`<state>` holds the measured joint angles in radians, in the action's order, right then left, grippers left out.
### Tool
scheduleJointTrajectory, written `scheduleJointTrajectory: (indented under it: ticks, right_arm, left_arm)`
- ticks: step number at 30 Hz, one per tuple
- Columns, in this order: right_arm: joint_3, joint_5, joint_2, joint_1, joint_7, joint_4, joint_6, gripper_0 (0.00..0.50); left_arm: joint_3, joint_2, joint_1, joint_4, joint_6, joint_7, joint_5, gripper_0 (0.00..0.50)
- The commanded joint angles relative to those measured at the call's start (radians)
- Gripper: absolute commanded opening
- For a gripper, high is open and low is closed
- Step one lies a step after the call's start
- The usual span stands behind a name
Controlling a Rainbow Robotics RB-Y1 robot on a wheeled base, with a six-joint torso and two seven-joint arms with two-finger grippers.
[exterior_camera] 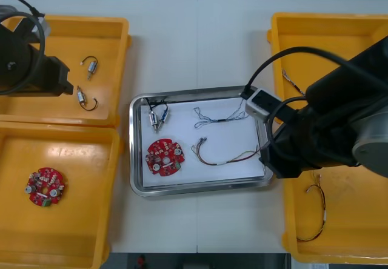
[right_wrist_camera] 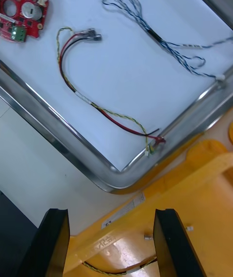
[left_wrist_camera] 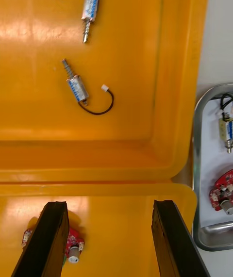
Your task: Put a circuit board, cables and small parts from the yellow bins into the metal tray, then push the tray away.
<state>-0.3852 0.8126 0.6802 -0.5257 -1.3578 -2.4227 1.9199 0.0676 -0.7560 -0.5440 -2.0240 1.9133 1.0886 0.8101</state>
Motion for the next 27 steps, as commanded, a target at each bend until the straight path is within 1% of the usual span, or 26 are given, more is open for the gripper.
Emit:
scheduleJointTrajectory:
  ticks: [1,3,6,10,12,15,20,26,27]
  right_arm:
    - [-0.141,-0.050,-0.070,-0.106,0.011,0.024,0.000,0.500]
    - [-0.199,-0.064,-0.105,-0.140,-0.049,0.054,0.000,0.500]
    - [-0.244,-0.082,-0.136,-0.165,-0.136,0.096,0.000,0.500]
    - [-0.299,-0.082,-0.145,-0.178,-0.245,0.136,0.000,0.500]
    - [-0.342,-0.084,-0.143,-0.188,-0.325,0.154,-0.055,0.500]
    - [-0.388,-0.090,-0.149,-0.206,-0.399,0.177,-0.101,0.500]
    - [-0.452,-0.118,-0.157,-0.221,-0.475,0.217,-0.153,0.500]
    - [-0.538,-0.142,-0.162,-0.231,-0.489,0.286,-0.248,0.500]
    - [-0.557,-0.158,-0.163,-0.231,-0.489,0.295,-0.266,0.500]
  left_arm:
    - [0.095,-0.065,0.099,-0.062,0.007,0.134,0.058,0.500]
    - [0.129,-0.078,0.144,-0.085,0.007,0.136,0.090,0.500]
    - [0.170,-0.088,0.197,-0.114,0.007,0.139,0.126,0.500]
    - [0.222,-0.089,0.253,-0.150,0.007,0.145,0.147,0.500]
    - [0.242,-0.089,0.285,-0.160,0.007,0.149,0.150,0.500]
    - [0.253,-0.094,0.314,-0.168,0.007,0.157,0.149,0.500]
    - [0.267,-0.094,0.368,-0.185,0.007,0.171,0.127,0.500]
    - [0.290,-0.094,0.398,-0.191,0.007,0.183,0.123,0.500]
    - [0.293,-0.094,0.403,-0.193,0.007,0.186,0.119,0.500]
